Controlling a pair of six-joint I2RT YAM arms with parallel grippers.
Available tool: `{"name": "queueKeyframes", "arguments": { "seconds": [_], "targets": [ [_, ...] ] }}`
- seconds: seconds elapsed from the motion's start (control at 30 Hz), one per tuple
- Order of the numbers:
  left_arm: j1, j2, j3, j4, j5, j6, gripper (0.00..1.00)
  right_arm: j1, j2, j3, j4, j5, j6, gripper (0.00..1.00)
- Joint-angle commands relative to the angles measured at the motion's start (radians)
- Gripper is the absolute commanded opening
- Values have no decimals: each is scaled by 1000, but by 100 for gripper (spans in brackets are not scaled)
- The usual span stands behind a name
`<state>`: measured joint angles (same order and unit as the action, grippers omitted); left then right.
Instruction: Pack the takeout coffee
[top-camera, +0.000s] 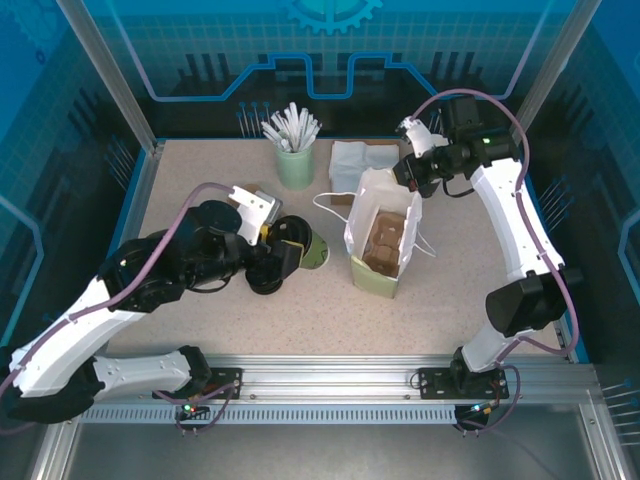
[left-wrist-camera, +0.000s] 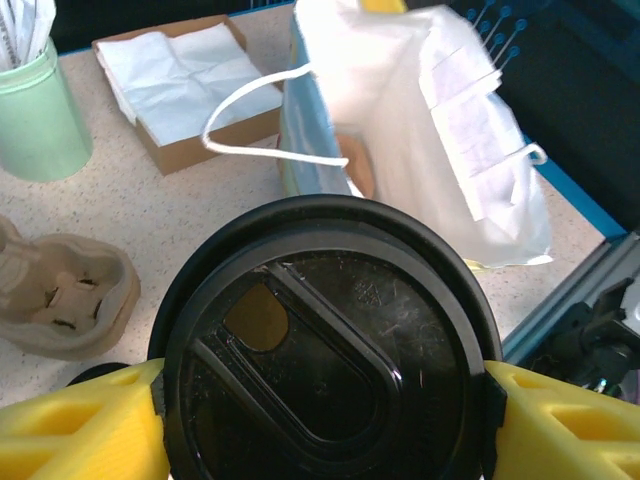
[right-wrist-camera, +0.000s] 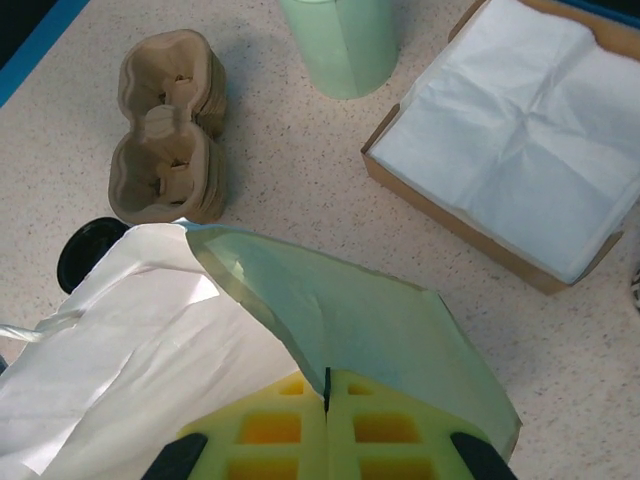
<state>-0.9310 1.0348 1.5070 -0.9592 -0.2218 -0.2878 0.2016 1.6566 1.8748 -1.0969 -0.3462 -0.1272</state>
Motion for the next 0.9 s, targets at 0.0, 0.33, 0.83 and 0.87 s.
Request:
{"name": "queueKeyframes", "arguments": {
  "seconds": [0.0,0.33,0.83,0.87],
  "targets": [
    [7,-16,51,-22,51,42,72,20,-34,-20,24,4,98,0],
    [8,15,129,4,82,69,72,38,-63,-40,24,-1,193,0],
    [6,162,205,129,166,79,72,90,-123,-156,65,9,286,0],
    [7,170,203,137,170,81,72,101,-124,-160,68,7,291,0]
  ]
}}
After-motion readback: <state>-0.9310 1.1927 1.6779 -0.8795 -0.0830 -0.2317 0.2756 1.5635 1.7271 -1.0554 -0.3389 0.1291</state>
